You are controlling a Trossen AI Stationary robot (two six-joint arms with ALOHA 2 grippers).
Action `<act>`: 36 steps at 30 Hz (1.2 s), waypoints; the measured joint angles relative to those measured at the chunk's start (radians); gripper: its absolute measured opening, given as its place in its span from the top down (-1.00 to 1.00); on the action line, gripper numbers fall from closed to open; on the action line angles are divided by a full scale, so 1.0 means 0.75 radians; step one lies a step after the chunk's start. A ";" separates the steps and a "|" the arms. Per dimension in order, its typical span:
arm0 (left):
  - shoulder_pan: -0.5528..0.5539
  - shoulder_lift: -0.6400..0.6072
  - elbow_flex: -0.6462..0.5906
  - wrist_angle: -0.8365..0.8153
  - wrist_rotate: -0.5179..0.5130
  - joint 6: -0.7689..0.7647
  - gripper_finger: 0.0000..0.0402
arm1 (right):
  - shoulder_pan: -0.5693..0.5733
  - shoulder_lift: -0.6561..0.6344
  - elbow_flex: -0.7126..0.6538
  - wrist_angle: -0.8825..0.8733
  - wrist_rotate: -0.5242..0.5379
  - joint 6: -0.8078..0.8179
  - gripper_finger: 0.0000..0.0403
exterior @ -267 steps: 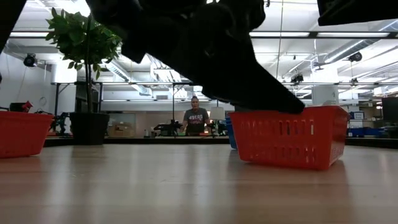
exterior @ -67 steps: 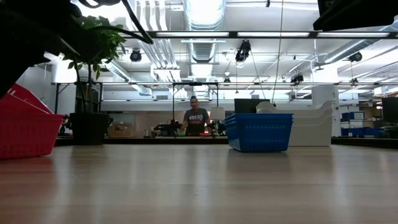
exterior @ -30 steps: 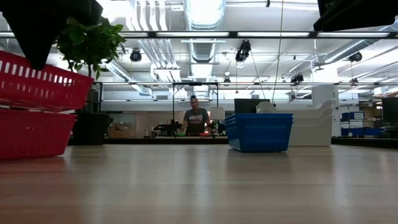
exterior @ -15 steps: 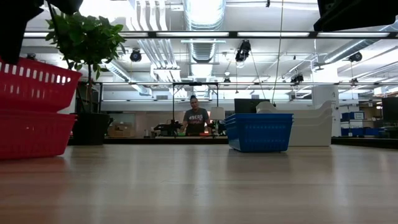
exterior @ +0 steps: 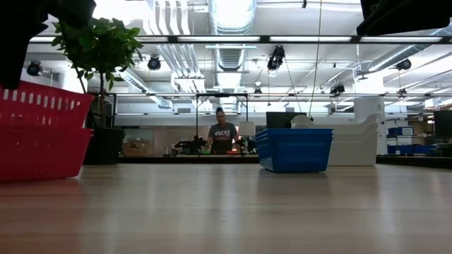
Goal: Stack baskets by color
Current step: Stack the right red bin on the stacked red bin, then return to Home Position
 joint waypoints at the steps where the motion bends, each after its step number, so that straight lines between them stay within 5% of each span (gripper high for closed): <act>1: 0.000 0.000 -0.001 0.000 0.011 0.000 1.00 | 0.001 0.000 0.000 0.000 0.000 0.000 0.66; 8: 0.000 0.000 -0.001 0.000 0.020 0.002 0.96 | 0.000 0.000 0.000 0.000 0.000 0.000 0.66; 21: -0.003 0.000 -0.002 0.011 -0.017 0.022 0.53 | 0.001 0.000 0.000 0.000 0.000 0.000 0.66; 25: -0.015 0.000 -0.002 0.198 -0.102 0.218 0.49 | 0.000 0.000 -0.011 0.004 -0.040 -0.014 0.66; 29: -0.017 -0.021 0.038 0.524 -0.334 0.582 0.49 | -0.001 -0.004 -0.087 0.145 -0.101 -0.099 0.66; 32: -0.020 -0.077 0.016 1.058 -0.602 1.241 0.49 | -0.044 -0.006 -0.196 0.426 -0.140 -0.233 0.66; 34: -0.007 -0.106 -0.060 1.477 -0.565 1.773 0.50 | -0.106 -0.006 -0.264 0.587 -0.255 -0.306 0.66; 36: 0.024 -0.139 -0.173 1.797 -0.345 2.127 0.54 | -0.188 -0.016 -0.316 0.686 -0.342 -0.330 0.66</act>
